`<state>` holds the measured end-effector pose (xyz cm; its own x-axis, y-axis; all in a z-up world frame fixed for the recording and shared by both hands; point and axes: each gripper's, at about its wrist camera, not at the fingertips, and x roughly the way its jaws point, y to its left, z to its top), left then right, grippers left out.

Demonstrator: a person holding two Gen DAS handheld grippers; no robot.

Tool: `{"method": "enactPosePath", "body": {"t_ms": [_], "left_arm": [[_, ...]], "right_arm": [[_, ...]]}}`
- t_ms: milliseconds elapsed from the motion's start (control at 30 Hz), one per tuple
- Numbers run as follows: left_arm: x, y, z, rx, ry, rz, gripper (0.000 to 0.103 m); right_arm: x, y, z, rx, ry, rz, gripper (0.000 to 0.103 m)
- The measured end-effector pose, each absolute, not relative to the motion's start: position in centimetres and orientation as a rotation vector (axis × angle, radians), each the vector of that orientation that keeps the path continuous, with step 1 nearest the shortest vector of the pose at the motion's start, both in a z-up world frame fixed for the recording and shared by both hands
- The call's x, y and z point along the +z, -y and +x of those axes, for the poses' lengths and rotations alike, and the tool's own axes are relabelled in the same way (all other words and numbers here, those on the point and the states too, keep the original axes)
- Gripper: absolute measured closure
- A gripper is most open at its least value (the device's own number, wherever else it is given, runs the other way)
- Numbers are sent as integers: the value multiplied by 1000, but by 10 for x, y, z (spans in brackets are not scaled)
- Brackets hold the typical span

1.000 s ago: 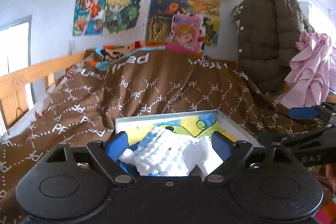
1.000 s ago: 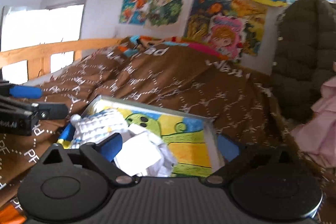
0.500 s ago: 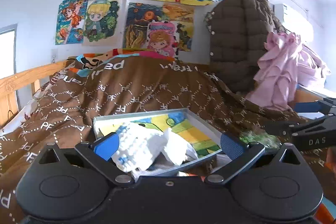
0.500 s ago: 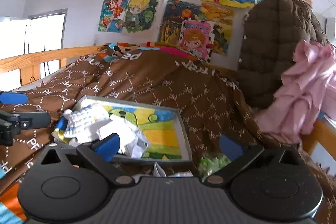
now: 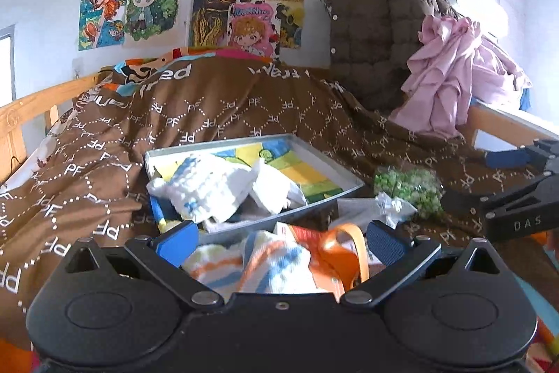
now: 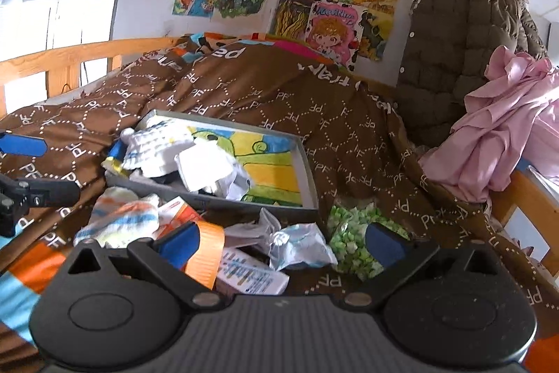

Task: Organize soft objects
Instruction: 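Withdraw both open tools from the tray over the remaining clutter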

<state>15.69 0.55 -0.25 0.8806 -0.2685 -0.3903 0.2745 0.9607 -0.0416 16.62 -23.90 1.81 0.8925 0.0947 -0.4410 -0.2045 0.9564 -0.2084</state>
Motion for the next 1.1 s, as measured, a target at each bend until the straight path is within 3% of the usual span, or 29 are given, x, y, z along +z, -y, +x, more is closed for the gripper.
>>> {"method": "enactPosePath", "body": {"t_ms": [1100], "left_arm": [[-28,-22,135,-277,-546,50,1]], "right_arm": [[-11,208,143,262,-581,-293,0]]}}
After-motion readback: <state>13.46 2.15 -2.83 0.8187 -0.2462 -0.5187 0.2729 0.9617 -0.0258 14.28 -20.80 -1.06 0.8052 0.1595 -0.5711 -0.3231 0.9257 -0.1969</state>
